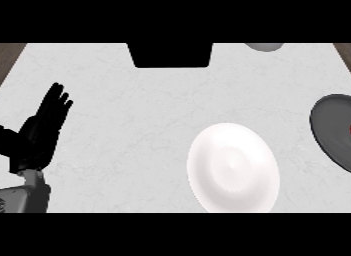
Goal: Pick the tomato from the plate and place it in the pan
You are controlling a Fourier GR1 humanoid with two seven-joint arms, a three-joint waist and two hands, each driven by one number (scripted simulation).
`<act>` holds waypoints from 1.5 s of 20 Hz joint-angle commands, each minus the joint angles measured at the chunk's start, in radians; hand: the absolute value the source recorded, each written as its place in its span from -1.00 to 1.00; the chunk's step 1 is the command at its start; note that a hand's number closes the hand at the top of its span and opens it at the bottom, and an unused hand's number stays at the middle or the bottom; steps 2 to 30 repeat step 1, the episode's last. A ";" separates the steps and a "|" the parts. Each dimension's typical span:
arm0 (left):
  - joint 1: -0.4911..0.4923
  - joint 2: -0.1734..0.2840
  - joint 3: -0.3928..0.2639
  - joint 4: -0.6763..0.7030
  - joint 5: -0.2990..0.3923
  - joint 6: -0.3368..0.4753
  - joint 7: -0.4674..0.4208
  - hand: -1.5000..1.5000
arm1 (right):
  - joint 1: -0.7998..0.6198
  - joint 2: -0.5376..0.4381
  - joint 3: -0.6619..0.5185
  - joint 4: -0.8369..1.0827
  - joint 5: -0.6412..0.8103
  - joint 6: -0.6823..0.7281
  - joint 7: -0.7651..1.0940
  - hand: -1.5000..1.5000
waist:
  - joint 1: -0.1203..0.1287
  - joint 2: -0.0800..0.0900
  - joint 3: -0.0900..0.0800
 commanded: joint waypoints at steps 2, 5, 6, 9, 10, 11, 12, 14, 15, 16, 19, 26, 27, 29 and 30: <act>0.012 0.004 -0.009 -0.066 0.012 -0.009 0.047 0.00 | 0.057 0.027 0.008 -0.028 -0.027 0.102 -0.139 -1.00 | 0.002 -0.003 -0.002; 0.012 0.004 -0.009 -0.066 0.012 -0.009 0.047 0.00 | 0.057 0.027 0.008 -0.028 -0.027 0.102 -0.139 -1.00 | 0.002 -0.003 -0.002; 0.012 0.004 -0.009 -0.066 0.012 -0.009 0.047 0.00 | 0.057 0.027 0.008 -0.028 -0.027 0.102 -0.139 -1.00 | 0.002 -0.003 -0.002; 0.012 0.004 -0.009 -0.066 0.012 -0.009 0.047 0.00 | 0.057 0.027 0.008 -0.028 -0.027 0.102 -0.139 -1.00 | 0.002 -0.003 -0.002; 0.012 0.004 -0.009 -0.066 0.012 -0.009 0.047 0.00 | 0.057 0.027 0.008 -0.028 -0.027 0.102 -0.139 -1.00 | 0.002 -0.003 -0.002; 0.012 0.004 -0.009 -0.066 0.012 -0.009 0.047 0.00 | 0.057 0.027 0.008 -0.028 -0.027 0.102 -0.139 -1.00 | 0.002 -0.003 -0.002; 0.012 0.004 -0.009 -0.066 0.012 -0.009 0.047 0.00 | 0.057 0.027 0.008 -0.028 -0.027 0.102 -0.139 -1.00 | 0.002 -0.003 -0.002; 0.012 0.004 -0.009 -0.066 0.012 -0.009 0.047 0.00 | 0.057 0.027 0.008 -0.028 -0.027 0.102 -0.139 -1.00 | 0.002 -0.003 -0.002; 0.012 0.004 -0.009 -0.066 0.012 -0.009 0.047 0.00 | 0.057 0.027 0.008 -0.028 -0.027 0.102 -0.139 -1.00 | 0.002 -0.003 -0.002; 0.012 0.004 -0.009 -0.066 0.012 -0.009 0.047 0.00 | 0.057 0.027 0.008 -0.028 -0.027 0.102 -0.139 -1.00 | 0.002 -0.003 -0.002; 0.012 0.004 -0.009 -0.066 0.012 -0.009 0.047 0.00 | 0.057 0.027 0.008 -0.028 -0.027 0.102 -0.139 -1.00 | 0.002 -0.003 -0.002; 0.012 0.004 -0.009 -0.066 0.012 -0.009 0.047 0.00 | 0.057 0.027 0.008 -0.028 -0.027 0.102 -0.139 -1.00 | 0.002 -0.003 -0.002; 0.012 0.004 -0.009 -0.066 0.012 -0.009 0.047 0.00 | 0.057 0.027 0.008 -0.028 -0.027 0.102 -0.139 -1.00 | 0.002 -0.003 -0.002; 0.012 0.004 -0.009 -0.066 0.012 -0.009 0.047 0.00 | 0.057 0.027 0.008 -0.028 -0.027 0.102 -0.139 -1.00 | 0.002 -0.003 -0.002; 0.012 0.004 -0.009 -0.066 0.012 -0.009 0.047 0.00 | 0.057 0.027 0.008 -0.028 -0.027 0.102 -0.139 -1.00 | 0.002 -0.003 -0.002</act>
